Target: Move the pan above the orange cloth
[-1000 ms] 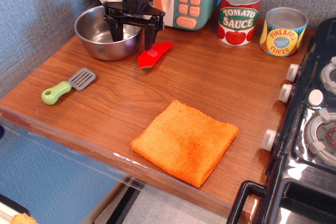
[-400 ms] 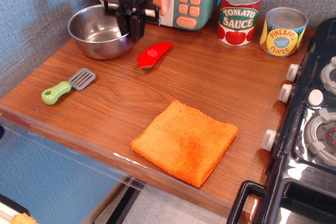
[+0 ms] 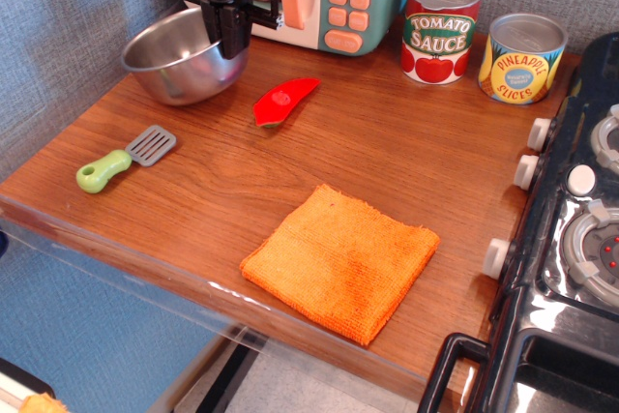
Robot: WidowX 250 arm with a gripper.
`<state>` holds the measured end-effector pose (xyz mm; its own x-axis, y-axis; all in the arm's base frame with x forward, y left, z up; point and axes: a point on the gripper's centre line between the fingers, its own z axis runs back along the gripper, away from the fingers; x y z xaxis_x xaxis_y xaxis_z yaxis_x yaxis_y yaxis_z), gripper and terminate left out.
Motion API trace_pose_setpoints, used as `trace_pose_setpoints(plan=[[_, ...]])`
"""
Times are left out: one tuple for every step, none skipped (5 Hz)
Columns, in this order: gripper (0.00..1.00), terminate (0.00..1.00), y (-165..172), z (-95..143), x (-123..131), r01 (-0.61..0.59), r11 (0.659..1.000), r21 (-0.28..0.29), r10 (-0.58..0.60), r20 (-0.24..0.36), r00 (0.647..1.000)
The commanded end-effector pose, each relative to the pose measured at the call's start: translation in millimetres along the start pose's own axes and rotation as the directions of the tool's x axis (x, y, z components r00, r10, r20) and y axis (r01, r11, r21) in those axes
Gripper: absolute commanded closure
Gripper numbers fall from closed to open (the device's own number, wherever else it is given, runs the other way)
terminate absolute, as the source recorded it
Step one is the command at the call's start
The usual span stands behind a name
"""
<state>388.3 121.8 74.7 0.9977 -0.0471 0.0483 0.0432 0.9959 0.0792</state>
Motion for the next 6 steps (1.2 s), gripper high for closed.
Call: trace_pose_setpoints(plan=[[1.0,0.0,-57.6,78.8,3.6,0.089,0.995,0.036,-0.094,0.149,0.984],[1.0,0.0,-103.9,81.9,6.3,0.189,0.982,-0.027,-0.184,0.143,0.973],[1.0,0.0,-154.5,73.7,2.8,0.297,0.954,-0.038,-0.292,0.111,0.95],[1.0,0.0,-207.1,49.5,3.0,0.324,0.946,-0.024,-0.323,0.04,0.945],[1.0,0.0,-219.2,24.4,5.7,0.321,0.947,-0.012,-0.321,-0.025,0.947],[1.0,0.0,-215.8,4.8,10.1,0.303,0.953,-0.018,-0.304,-0.065,0.951]])
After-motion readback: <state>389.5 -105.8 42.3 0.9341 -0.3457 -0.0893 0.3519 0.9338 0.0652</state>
